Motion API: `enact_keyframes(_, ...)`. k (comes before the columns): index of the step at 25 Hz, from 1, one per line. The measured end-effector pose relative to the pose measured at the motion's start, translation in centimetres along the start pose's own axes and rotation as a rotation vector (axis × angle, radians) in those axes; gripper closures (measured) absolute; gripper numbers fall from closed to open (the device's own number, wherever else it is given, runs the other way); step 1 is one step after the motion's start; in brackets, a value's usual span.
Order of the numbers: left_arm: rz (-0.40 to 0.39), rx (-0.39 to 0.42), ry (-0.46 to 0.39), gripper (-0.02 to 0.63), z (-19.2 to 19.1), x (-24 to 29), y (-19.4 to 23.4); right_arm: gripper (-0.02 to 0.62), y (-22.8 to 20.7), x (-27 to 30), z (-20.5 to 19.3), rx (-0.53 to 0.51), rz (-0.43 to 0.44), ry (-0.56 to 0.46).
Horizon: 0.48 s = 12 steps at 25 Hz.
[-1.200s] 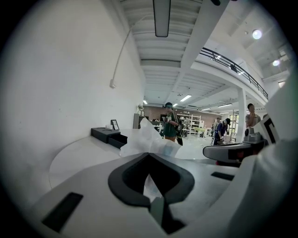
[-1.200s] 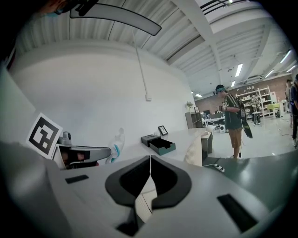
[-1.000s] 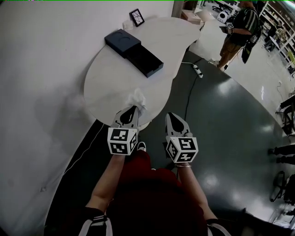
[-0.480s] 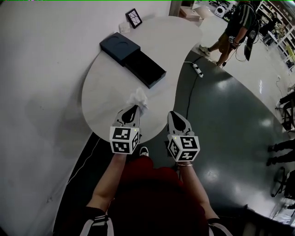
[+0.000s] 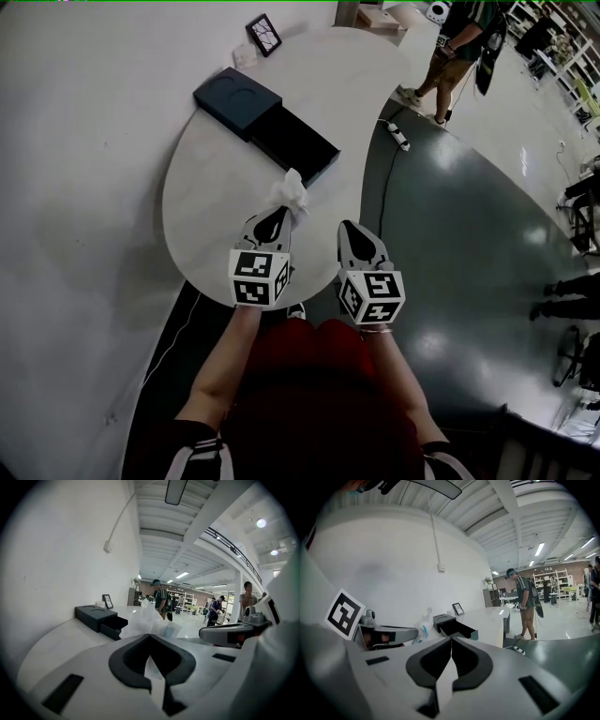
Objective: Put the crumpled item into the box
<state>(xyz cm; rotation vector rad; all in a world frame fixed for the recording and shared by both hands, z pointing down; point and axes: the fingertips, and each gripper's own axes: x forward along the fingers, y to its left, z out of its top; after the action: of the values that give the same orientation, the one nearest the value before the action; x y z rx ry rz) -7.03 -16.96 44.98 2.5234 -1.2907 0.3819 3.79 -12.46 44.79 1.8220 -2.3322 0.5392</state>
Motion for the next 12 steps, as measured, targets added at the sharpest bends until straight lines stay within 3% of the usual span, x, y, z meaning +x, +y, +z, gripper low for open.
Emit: enact_keyframes(12, 0.005, 0.012, 0.031, 0.584, 0.6, 4.1, 1.8, 0.580, -1.5, 2.8, 0.7, -0.019, 0.012, 0.022)
